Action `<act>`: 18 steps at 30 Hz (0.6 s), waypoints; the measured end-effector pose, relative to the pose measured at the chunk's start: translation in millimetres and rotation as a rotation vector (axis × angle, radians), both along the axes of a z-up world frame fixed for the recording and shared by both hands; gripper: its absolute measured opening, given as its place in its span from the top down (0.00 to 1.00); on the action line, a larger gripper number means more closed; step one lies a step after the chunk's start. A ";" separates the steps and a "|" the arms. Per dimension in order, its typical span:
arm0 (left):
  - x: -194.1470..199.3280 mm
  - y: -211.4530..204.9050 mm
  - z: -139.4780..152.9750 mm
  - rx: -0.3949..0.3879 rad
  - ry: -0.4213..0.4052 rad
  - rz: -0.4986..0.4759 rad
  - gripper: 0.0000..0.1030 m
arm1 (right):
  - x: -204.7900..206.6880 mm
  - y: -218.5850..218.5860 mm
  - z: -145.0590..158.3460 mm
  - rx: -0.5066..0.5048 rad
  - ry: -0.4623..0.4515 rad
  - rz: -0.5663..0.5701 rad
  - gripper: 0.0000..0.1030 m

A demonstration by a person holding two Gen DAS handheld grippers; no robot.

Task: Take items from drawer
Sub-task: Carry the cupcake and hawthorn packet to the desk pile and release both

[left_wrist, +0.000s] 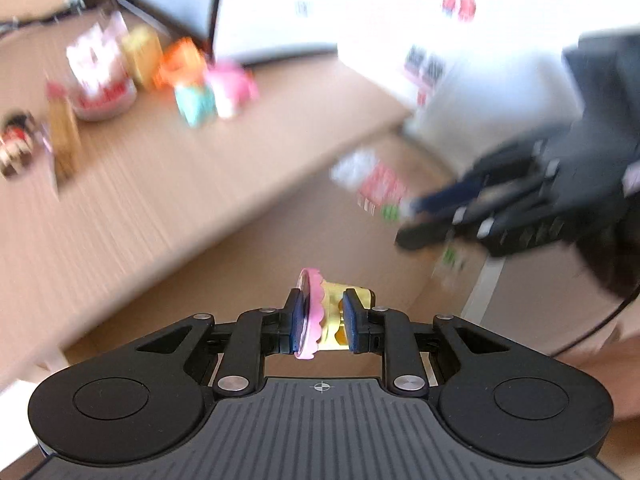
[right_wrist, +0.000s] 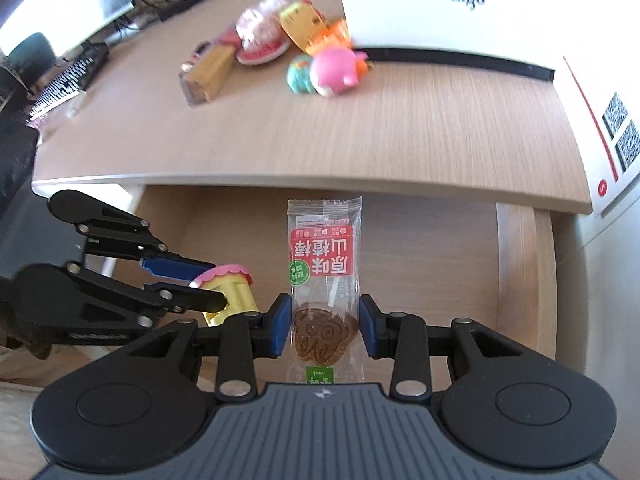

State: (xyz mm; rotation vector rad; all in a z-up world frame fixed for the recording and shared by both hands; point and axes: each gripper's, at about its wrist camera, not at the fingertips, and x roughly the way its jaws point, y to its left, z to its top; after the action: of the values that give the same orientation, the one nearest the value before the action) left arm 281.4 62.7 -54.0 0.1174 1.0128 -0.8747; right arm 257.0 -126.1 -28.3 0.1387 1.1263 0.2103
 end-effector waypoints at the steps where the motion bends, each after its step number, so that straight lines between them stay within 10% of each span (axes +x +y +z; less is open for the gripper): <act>1: 4.6 5.0 10.4 -0.026 -0.018 0.024 0.77 | -7.3 -6.5 3.2 -0.001 -0.015 0.000 0.66; 9: 85.0 7.1 39.4 -0.036 -0.206 0.277 0.77 | -11.9 5.6 29.8 0.000 -0.109 0.003 0.66; 18: 118.3 -10.5 17.3 0.064 -0.325 0.274 0.74 | 0.1 26.5 34.1 -0.011 -0.146 -0.020 0.66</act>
State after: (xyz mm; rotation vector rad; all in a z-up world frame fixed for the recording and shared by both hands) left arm 399.7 52.2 -36.7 0.1643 0.7309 -0.5512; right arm 257.1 -99.6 5.8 0.1226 0.9805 0.1934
